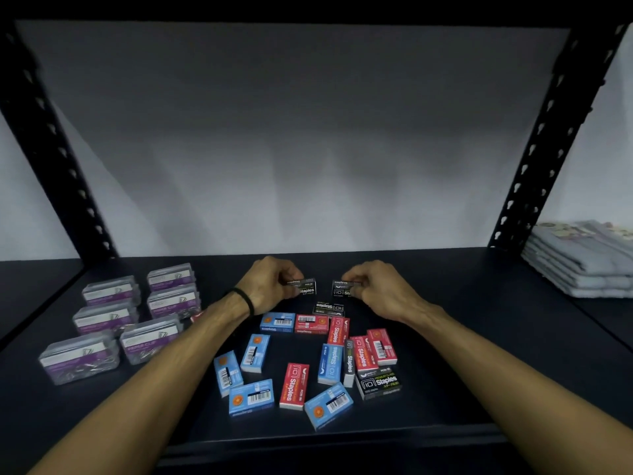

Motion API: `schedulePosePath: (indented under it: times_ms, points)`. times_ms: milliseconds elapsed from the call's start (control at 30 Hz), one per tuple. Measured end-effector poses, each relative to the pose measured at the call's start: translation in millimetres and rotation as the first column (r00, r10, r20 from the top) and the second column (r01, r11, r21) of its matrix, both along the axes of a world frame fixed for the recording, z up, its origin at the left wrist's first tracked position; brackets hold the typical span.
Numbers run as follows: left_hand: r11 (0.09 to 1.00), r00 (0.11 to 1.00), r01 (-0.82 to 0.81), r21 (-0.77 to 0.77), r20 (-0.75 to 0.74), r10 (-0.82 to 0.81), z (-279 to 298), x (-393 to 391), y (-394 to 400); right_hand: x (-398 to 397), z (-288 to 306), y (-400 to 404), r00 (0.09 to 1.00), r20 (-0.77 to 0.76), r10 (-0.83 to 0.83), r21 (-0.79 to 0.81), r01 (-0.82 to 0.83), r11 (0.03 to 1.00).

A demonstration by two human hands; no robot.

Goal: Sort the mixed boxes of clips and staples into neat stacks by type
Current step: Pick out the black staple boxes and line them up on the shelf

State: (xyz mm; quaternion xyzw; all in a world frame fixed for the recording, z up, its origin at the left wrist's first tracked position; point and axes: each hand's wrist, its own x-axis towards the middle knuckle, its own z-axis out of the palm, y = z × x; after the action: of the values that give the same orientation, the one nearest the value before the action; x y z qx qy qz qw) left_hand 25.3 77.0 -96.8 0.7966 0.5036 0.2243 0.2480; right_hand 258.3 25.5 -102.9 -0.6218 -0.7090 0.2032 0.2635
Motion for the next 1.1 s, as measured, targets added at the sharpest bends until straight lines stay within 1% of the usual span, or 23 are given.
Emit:
schedulePosePath:
  times_ms: [133, 300, 433, 600, 700, 800, 1100]
  points:
    - [0.998, 0.998, 0.054, -0.014, 0.033, -0.054, 4.4, 37.1, 1.0, 35.3, 8.1, -7.9, 0.997, 0.041, -0.062, 0.014, 0.061, 0.998]
    - [0.989, 0.988, 0.144, -0.044, 0.059, -0.141, 9.7, 104.6, -3.7, 102.3, 15.6, -24.9, 0.979, 0.083, -0.188, 0.026, 0.186, 0.982]
    - [0.977, 0.979, 0.203, -0.068, 0.053, -0.199, 7.9, 162.9, -10.9, 153.4, 19.8, -47.1, 0.955, 0.134, -0.265, 0.031, 0.263, 0.964]
    - [0.966, 0.967, 0.253, -0.054, 0.047, -0.251, -0.2, 226.7, -26.0, 205.3, 17.6, -63.0, 0.917, 0.171, -0.361, 0.025, 0.362, 0.932]
    - [0.962, 0.964, 0.266, -0.061, 0.034, -0.265, -4.7, 254.5, -32.7, 222.4, 16.7, -67.5, 0.897, 0.189, -0.4, 0.041, 0.4, 0.916]
    - [0.961, 0.964, 0.267, -0.07, 0.022, -0.266, -4.9, 272.2, -34.0, 232.1, 12.4, -69.1, 0.899, 0.172, -0.403, 0.027, 0.405, 0.914]
    - [0.965, 0.968, 0.25, -0.078, 0.018, -0.25, -1.9, 292.1, -29.4, 243.6, 5.4, -65.3, 0.903, 0.153, -0.401, 0.025, 0.402, 0.915]
